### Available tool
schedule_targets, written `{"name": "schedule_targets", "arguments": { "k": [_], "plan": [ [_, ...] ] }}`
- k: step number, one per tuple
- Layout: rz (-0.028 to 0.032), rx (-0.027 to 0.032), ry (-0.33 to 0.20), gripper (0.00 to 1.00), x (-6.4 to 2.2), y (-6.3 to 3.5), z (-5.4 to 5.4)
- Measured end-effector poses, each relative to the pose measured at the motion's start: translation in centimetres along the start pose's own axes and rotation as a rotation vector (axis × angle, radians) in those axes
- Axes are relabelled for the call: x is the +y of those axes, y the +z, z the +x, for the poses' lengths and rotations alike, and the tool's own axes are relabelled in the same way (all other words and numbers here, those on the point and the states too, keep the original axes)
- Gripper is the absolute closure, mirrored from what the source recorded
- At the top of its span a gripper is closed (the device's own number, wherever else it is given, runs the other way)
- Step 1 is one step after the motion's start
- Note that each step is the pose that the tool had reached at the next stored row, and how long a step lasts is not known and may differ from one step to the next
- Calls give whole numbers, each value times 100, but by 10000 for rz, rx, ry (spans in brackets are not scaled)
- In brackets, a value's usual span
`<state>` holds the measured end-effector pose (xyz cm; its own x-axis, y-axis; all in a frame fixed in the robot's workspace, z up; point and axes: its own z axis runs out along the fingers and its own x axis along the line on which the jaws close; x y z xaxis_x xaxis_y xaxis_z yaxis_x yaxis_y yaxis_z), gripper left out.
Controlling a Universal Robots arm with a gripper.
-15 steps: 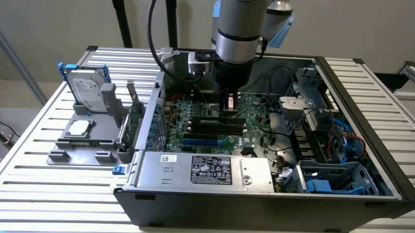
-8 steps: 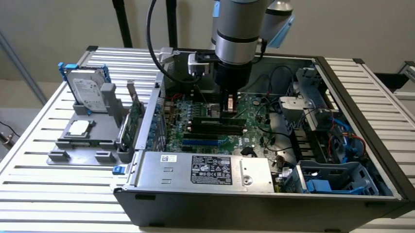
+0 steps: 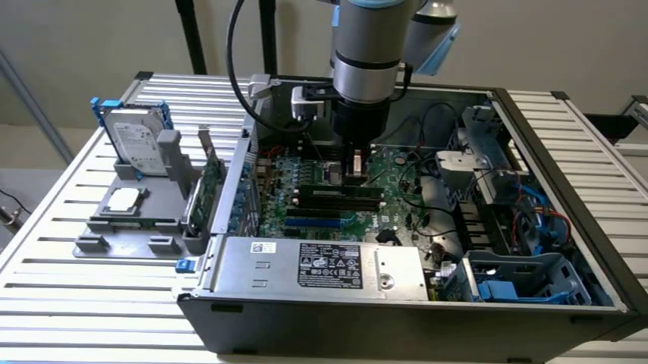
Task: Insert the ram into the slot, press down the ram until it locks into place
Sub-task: 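Insert the ram into the slot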
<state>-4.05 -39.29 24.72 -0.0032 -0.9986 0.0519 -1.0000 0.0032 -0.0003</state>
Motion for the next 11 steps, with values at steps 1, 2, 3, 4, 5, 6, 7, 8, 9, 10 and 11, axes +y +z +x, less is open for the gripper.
{"name": "schedule_targets", "arguments": {
  "k": [1, 2, 3, 4, 5, 6, 7, 8, 9, 10, 11],
  "plan": [
    [4, 10, 0, 87, 1, 5, -10],
    [8, 18, -1, 87, 1, 12, -21],
    [13, 22, 0, 87, 2, 19, -33],
    [15, 27, 1, 87, 4, 25, -46],
    [16, 33, 0, 87, 5, 33, -57],
    [17, 40, 0, 87, 7, 42, -67],
    [19, 48, 0, 87, 9, 52, -72],
    [19, 66, 1, 87, 10, 61, -75],
    [18, 87, 0, 87, 11, 71, -77],
    [18, 109, -1, 87, 11, 79, -79],
    [18, 131, 0, 87, 12, 86, -82]
  ]
}}
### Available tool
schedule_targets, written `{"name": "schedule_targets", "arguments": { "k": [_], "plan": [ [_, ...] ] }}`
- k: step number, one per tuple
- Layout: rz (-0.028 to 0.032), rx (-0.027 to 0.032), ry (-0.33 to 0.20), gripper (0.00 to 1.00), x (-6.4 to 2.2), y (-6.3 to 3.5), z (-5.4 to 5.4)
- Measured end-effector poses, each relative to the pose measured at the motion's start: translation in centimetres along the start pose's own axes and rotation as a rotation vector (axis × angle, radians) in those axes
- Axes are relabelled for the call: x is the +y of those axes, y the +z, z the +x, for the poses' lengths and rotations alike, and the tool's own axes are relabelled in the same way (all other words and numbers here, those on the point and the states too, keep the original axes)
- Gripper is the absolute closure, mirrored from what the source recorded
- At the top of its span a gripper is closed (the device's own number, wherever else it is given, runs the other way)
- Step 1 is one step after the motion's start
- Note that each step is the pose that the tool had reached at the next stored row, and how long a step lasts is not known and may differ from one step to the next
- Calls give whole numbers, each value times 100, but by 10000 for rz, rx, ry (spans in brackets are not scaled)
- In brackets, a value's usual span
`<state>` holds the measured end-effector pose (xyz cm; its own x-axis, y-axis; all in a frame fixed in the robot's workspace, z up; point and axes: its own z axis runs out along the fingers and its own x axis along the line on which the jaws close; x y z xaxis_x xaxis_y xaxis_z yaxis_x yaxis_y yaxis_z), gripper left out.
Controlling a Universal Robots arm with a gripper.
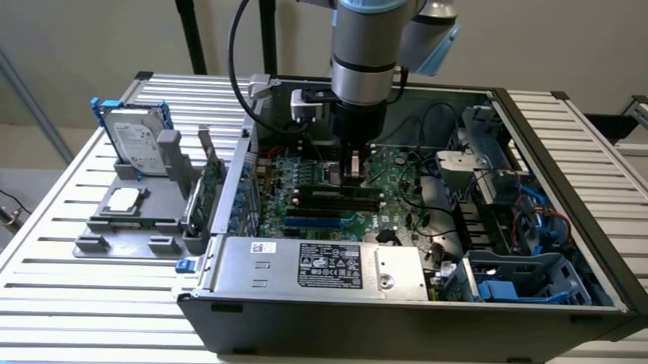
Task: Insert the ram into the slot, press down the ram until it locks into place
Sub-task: 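Insert the ram into the slot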
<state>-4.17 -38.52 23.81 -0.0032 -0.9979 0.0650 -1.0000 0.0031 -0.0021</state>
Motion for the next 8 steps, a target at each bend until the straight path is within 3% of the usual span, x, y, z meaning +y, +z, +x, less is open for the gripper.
{"name": "schedule_targets", "arguments": {
  "k": [3, 8],
  "plan": [
    [2, 47, 0, 87, 0, 18, -12],
    [7, 69, 0, 87, 0, 22, -15]
  ]
}}
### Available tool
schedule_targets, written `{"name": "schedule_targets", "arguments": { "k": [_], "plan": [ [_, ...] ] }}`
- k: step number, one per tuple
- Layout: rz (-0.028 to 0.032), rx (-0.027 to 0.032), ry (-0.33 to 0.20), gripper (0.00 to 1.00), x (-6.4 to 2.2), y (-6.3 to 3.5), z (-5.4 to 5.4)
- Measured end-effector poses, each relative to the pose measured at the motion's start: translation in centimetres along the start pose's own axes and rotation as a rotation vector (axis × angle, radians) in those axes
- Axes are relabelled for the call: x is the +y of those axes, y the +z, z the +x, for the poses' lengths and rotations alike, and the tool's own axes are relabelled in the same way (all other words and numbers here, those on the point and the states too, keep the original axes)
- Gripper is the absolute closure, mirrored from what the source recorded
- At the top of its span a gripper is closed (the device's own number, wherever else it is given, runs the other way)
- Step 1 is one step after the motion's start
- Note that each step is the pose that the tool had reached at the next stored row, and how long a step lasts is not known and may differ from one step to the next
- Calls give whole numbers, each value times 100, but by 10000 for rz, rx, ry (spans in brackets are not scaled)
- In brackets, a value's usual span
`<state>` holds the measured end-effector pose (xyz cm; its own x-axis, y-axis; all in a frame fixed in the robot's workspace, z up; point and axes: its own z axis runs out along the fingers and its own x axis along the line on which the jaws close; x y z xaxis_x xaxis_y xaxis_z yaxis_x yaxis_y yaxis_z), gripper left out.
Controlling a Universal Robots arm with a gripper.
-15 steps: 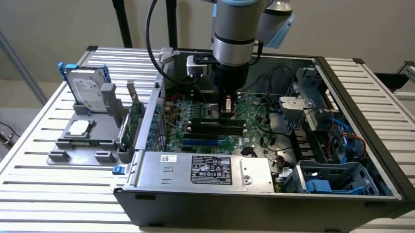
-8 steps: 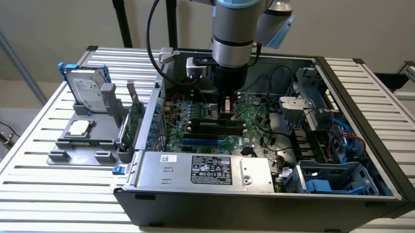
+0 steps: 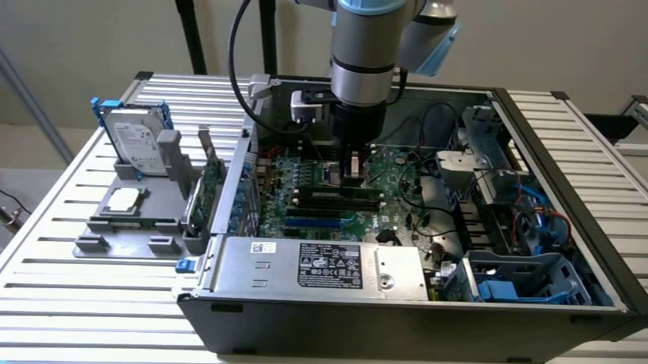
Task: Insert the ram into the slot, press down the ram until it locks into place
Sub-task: 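Insert the ram into the slot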
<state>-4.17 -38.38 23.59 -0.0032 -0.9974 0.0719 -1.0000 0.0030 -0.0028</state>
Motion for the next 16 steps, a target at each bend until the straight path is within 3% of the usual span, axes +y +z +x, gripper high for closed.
{"name": "schedule_targets", "arguments": {
  "k": [5, 12, 16],
  "plan": [
    [15, 35, 1, 87, 0, 7, -1],
    [32, 145, 2, 87, 0, 17, -1],
    [34, 177, 13, 87, 3, 21, -8]
  ]
}}
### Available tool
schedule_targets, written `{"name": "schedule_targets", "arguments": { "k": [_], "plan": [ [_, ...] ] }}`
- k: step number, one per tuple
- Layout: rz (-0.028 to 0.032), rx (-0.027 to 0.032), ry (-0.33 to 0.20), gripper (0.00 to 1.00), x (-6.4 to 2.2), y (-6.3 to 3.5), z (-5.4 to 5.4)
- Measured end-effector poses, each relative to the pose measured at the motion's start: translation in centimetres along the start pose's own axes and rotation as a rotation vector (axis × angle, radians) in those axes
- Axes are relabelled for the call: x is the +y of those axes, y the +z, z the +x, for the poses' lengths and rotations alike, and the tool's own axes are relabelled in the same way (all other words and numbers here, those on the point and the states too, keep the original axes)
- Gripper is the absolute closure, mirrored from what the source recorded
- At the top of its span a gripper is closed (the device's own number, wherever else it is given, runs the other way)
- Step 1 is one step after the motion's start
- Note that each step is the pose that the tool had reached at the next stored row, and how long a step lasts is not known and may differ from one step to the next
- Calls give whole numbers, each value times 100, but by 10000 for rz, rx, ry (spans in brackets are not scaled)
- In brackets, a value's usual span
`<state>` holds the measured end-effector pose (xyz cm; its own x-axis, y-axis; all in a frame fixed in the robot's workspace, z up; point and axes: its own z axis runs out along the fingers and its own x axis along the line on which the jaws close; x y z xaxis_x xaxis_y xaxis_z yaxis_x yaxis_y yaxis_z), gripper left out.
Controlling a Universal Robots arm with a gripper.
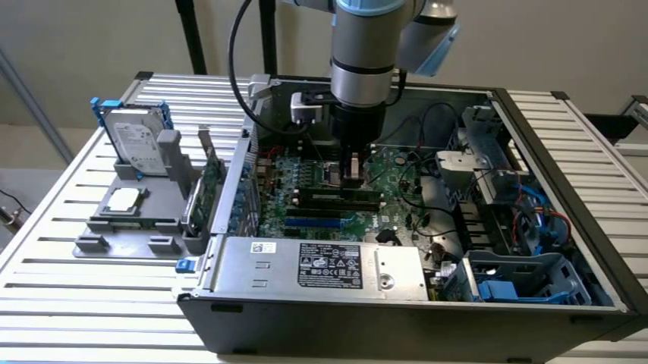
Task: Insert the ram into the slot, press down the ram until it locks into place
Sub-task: 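Insert the ram into the slot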
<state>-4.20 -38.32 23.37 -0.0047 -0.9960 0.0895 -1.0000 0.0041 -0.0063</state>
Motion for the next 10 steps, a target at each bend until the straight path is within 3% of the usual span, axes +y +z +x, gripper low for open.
{"name": "schedule_targets", "arguments": {
  "k": [10],
  "plan": [
    [6, 8, 82, 87, 0, 14, -15]
  ]
}}
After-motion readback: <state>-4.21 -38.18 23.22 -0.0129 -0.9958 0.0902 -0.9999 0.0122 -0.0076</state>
